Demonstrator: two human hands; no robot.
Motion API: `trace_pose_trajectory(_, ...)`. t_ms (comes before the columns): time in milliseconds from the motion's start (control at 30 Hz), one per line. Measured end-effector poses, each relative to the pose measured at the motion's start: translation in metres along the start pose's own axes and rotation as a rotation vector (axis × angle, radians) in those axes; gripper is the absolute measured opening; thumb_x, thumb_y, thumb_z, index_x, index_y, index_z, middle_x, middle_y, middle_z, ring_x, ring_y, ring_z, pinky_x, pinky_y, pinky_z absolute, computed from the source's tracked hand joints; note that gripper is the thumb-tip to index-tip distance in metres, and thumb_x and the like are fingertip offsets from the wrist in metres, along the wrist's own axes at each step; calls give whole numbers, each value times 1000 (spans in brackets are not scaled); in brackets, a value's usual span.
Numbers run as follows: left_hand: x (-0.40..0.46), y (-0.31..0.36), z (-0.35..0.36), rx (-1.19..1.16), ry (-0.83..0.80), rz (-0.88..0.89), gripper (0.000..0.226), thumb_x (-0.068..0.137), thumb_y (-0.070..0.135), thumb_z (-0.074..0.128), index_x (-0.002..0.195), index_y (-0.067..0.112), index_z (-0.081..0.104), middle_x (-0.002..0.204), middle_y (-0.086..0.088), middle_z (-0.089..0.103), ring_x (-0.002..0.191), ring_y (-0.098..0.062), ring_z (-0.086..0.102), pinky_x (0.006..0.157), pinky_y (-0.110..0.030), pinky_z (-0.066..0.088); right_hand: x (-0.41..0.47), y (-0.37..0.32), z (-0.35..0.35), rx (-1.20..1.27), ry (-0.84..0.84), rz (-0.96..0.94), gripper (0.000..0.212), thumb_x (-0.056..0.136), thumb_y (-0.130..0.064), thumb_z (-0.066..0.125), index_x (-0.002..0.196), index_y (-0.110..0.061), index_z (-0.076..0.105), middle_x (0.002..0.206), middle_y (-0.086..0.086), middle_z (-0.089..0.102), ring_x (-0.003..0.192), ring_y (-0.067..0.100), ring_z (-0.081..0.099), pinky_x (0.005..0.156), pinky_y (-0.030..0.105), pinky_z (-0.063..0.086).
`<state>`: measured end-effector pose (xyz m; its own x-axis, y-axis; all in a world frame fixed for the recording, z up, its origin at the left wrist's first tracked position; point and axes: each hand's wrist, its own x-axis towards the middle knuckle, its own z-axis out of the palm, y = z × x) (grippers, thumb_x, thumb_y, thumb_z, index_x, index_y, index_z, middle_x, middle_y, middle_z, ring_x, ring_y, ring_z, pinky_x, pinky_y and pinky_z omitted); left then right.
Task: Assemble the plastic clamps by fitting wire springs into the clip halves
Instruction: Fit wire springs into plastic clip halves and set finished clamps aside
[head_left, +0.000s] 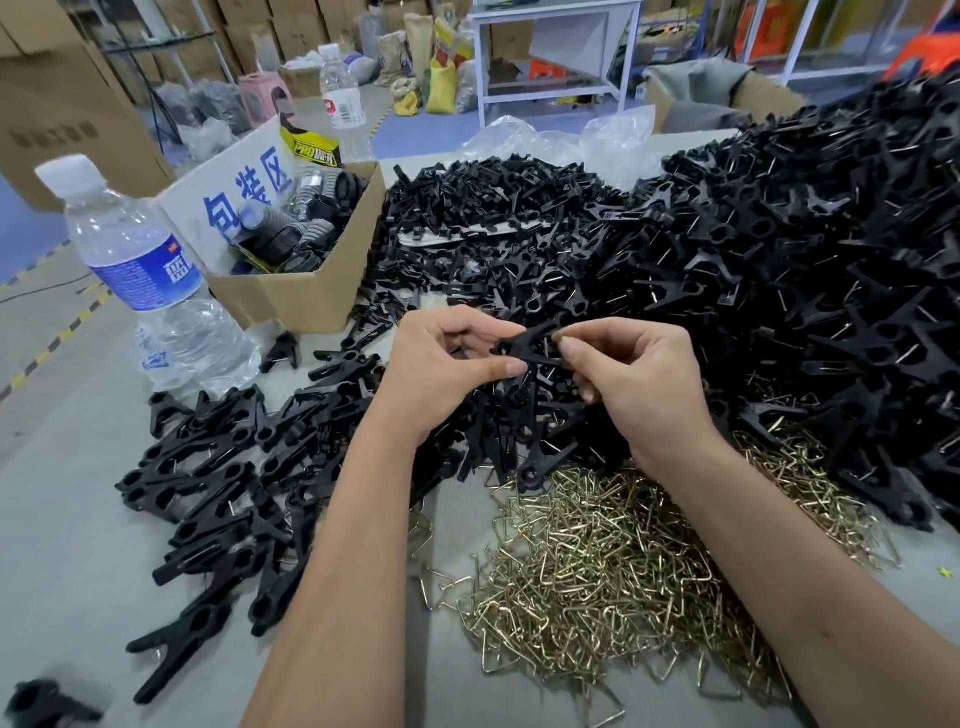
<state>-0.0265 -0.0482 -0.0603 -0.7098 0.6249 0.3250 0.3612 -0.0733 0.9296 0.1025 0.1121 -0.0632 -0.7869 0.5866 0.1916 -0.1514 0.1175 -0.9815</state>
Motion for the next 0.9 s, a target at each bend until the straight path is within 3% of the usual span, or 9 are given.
trace_pose_trajectory(133,2,-4,-12,17,181,-38,36,69,0,92,87,29,83,79,10,73,74,-6,60,73,-23,55,5,0,-7,-233,33,-78,11,93,-15,77,98,-23,82,71,-6,75,59,7,64,62,28,55)
trace_pose_trajectory(267,4,-7,-21,-90,413,-11,32,72,5,92,91,29,82,83,9,74,78,-6,60,76,-19,53,-1,-10,3,-322,-92,-176,19,91,-9,79,109,-14,76,88,-4,76,75,11,75,71,30,64)
trace_pose_trajectory(333,4,-7,-23,-140,449,5,30,73,6,92,93,26,82,84,8,74,79,-5,61,78,-18,52,-5,-21,7,-546,-301,-289,9,87,-15,83,95,-20,80,81,-12,74,74,2,70,69,22,60)
trace_pose_trajectory(433,5,-7,-23,-155,445,15,30,73,6,91,93,26,82,83,11,74,78,-4,61,78,-19,52,-17,-42,18,-796,-842,-220,7,82,-29,87,86,-29,82,70,-16,72,61,-3,62,56,13,46)
trace_pose_trajectory(500,6,-8,-22,-148,439,13,29,73,7,92,92,27,82,84,8,74,80,-7,61,79,-21,52,-24,-48,26,-1083,-963,-290,21,76,-47,87,92,-36,79,72,-20,66,60,-5,55,54,15,35)
trace_pose_trajectory(567,6,-8,-21,-135,426,17,28,72,10,92,91,29,83,84,9,74,80,-7,60,79,-21,52,-31,-52,34,-1250,-960,-322,26,73,-50,86,91,-37,73,76,-18,59,66,-3,50,56,23,32)
trace_pose_trajectory(667,5,-7,-21,-127,416,16,28,73,11,92,91,29,83,82,13,73,79,-4,58,77,-18,52,-35,-52,42,-1218,-1031,-281,8,82,-29,82,83,-31,74,88,-15,65,81,7,62,63,27,43)
trace_pose_trajectory(767,5,-6,-20,-124,410,12,28,73,10,92,93,28,82,83,13,73,79,-4,59,77,-16,51,-34,-51,38,-1106,-1076,-231,16,89,-20,77,76,-29,71,90,-13,68,85,7,65,71,26,49)
trace_pose_trajectory(900,4,-5,-20,-117,403,-6,29,72,10,93,93,28,83,87,10,75,83,-8,60,79,-20,52,-22,-47,23,-633,-861,-142,13,88,-13,82,81,-22,75,77,-8,73,71,3,68,69,20,55)
